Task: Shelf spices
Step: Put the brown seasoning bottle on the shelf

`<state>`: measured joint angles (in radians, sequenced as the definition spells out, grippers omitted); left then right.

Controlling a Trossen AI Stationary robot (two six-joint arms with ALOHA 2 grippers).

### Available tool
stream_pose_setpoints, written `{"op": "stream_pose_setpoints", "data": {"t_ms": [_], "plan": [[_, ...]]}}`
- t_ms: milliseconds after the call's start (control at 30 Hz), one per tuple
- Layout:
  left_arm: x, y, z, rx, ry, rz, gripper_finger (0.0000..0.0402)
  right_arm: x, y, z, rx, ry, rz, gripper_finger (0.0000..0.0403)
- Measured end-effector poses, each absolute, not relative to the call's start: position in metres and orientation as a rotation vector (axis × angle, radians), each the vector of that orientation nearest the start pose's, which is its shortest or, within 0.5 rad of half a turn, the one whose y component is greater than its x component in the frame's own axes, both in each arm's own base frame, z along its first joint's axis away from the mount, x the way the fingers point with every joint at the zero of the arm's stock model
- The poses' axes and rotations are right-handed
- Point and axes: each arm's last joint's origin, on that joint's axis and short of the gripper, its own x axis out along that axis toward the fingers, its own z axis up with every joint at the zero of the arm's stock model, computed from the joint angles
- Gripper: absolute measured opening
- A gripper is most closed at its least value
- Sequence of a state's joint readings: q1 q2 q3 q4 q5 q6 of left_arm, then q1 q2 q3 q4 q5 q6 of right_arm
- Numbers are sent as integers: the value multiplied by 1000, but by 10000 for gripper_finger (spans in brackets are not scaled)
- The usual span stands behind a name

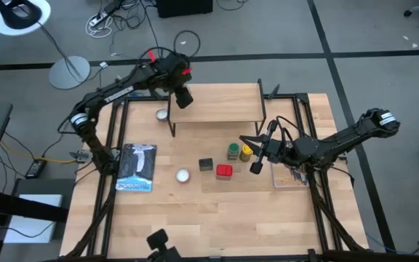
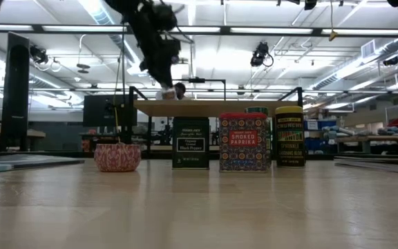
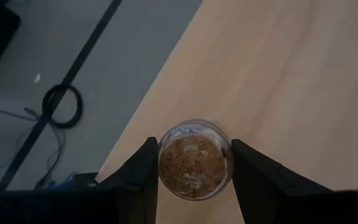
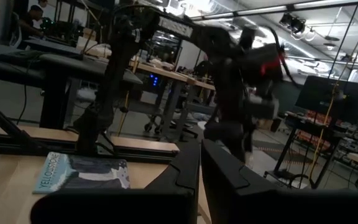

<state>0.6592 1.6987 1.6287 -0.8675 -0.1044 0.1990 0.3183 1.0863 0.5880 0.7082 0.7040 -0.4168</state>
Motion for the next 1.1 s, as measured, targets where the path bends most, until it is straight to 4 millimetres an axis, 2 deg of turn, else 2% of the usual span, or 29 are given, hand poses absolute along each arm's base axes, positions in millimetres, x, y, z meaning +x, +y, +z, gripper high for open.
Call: {"op": "stream_pose_setpoints", "data": {"t_ms": [67, 200, 433, 600, 800, 1100], "plan": [[286, 227, 321, -82, 1020, 612, 154, 223, 54, 292, -307, -102, -416, 18], [293, 234, 321, -64, 1041, 607, 154, 223, 53, 292, -311, -101, -417, 18], [295, 238, 350, -38, 1046, 643, 154, 224, 51, 291, -314, -94, -429, 18], [291, 237, 356, -10, 1085, 675, 154, 224, 51, 290, -317, -89, -425, 18], [287, 239, 348, -27, 1164, 664, 154, 224, 51, 290, -316, -88, -419, 18], [293, 243, 337, -23, 1200, 618, 154, 224, 51, 291, -312, -96, -420, 18]]}}
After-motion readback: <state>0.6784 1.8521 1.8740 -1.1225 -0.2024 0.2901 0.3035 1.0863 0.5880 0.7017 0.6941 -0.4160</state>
